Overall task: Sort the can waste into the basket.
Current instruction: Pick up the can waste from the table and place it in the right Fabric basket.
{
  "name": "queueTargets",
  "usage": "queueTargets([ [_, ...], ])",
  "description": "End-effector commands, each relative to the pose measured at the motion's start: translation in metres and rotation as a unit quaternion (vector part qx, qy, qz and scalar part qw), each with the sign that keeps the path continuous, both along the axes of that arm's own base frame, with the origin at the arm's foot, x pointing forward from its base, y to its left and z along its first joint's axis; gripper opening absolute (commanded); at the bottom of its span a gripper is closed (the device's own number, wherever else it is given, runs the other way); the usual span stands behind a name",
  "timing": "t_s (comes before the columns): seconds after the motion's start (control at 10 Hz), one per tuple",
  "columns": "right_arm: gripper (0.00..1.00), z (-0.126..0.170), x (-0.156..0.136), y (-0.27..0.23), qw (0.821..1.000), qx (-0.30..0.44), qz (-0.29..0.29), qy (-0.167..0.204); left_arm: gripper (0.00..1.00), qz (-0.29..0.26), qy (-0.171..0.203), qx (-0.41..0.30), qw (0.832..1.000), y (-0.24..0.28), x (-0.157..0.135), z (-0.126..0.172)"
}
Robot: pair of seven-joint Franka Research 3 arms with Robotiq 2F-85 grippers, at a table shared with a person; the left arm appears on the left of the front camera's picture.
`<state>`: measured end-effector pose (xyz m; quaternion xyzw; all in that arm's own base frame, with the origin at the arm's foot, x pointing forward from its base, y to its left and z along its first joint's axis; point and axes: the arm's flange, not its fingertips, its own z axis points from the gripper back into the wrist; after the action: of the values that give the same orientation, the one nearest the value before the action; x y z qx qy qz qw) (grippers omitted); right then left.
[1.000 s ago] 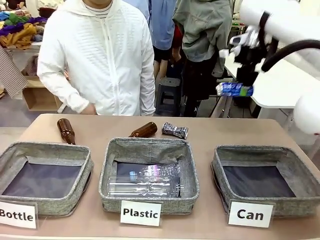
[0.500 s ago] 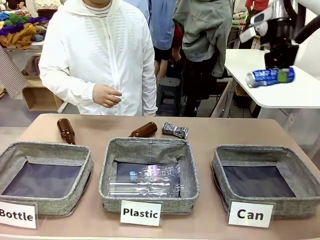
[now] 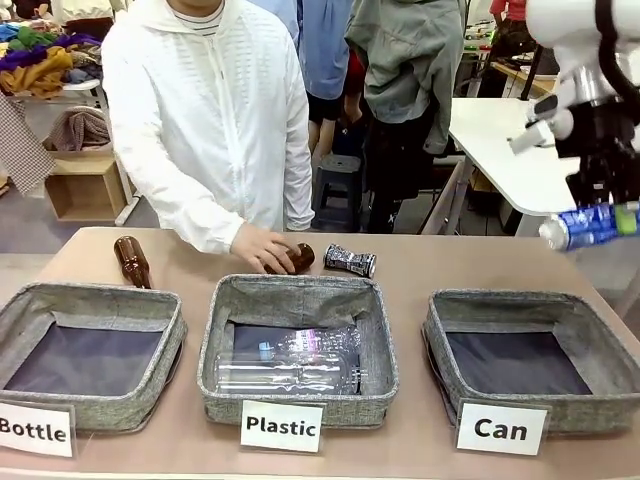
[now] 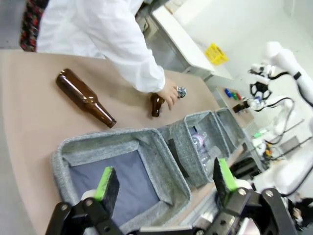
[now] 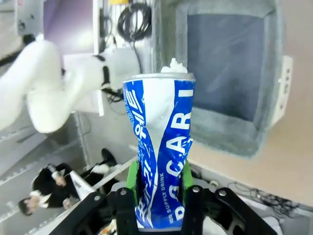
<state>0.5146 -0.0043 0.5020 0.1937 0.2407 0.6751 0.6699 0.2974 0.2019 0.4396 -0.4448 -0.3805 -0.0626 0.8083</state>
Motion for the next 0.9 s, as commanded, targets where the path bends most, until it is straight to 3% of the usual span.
queueTargets([
  [0.0, 0.0, -0.06, -0.094, -0.004, 0.996, 0.046, 0.001, -0.07, 1.0, 0.0, -0.016, -0.005, 1.0, 0.0, -0.001, -0.001],
  [0.4, 0.0, -0.061, -0.09, -0.014, 0.987, 0.094, -0.014, -0.13, 1.0, 0.0, -0.016, -0.005, 1.0, 0.0, -0.001, -0.001],
  [0.7, 0.0, -0.059, -0.079, -0.021, 0.984, 0.106, -0.006, -0.143, 1.0, 0.0, -0.016, -0.005, 1.0, 0.0, -0.001, -0.001],
  [0.8, 0.7, -0.06, -0.079, -0.022, 0.984, 0.105, -0.001, -0.141, 1.0, 0.0, -0.016, -0.005, 1.0, 0.0, -0.001, -0.001],
])
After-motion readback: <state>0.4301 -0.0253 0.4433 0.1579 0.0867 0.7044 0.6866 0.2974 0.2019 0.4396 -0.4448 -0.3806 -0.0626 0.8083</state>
